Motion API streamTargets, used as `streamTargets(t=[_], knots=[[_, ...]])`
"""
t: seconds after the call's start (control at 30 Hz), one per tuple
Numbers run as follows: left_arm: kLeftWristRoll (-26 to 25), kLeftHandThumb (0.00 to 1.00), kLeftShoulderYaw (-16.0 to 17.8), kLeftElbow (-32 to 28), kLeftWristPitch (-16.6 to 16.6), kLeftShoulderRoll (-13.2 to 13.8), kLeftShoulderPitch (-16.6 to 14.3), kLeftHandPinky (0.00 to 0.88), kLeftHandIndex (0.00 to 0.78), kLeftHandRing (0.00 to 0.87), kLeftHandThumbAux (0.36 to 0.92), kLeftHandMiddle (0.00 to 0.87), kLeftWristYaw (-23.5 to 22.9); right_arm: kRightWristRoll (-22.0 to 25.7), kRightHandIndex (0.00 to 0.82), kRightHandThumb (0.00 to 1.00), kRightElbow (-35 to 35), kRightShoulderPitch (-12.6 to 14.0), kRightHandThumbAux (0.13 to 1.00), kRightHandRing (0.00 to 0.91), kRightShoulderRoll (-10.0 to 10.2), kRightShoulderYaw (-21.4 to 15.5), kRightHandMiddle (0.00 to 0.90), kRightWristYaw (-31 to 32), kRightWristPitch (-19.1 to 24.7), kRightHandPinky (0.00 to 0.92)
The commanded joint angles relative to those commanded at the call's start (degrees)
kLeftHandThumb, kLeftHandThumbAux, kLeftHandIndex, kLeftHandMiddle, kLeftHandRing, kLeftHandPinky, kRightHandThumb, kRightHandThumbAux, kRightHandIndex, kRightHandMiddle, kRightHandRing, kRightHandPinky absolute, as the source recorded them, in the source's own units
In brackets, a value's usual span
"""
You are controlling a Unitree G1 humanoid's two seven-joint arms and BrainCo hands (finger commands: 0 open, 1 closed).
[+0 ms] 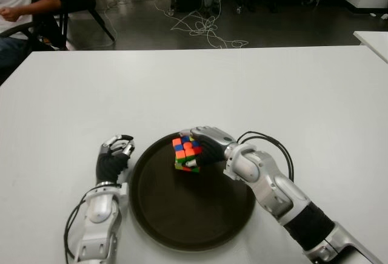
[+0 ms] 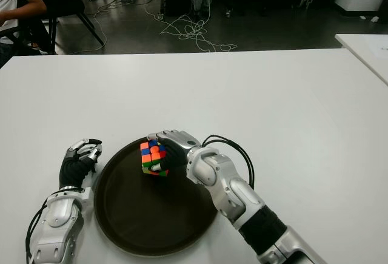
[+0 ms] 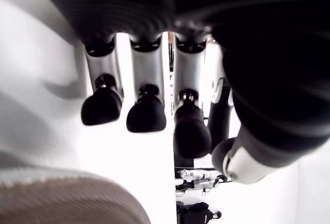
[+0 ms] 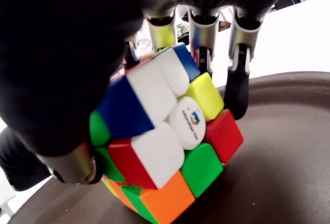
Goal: Pick up the Rubik's Cube and put it in the plate
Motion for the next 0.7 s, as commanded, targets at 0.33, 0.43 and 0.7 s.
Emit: streamTargets(t=[0.33, 0.43, 0.7], knots=[[-0.13, 0.706, 0.33, -0.05, 0.33, -0.32, -0.06, 0.788, 0.442, 0.809, 0.707, 0.793, 0.46, -1.75, 0.424, 0.694, -3.94, 0.68, 0.733, 0.633, -1.06, 0.64, 0.618, 3.77, 2.36, 0.617], [-0.09, 0.706, 0.33, 0.04, 0.32, -0.3, -0.1, 0.787, 0.442, 0.808, 0.707, 0.791, 0.42, -1.52, 0.426, 0.695, -4.32, 0.64, 0.732, 0.658, -1.3, 0.65, 0.638, 4.78, 2.48, 0.655], [-0.16, 0.707, 0.38, 0.45, 0.46, -0.08, -0.33, 0.784, 0.443, 0.806, 0.707, 0.793, 0.17, -1.18, 0.425, 0.688, -6.49, 1.07, 0.735, 0.59, -2.11, 0.6, 0.579, 6.99, 2.66, 0.562]])
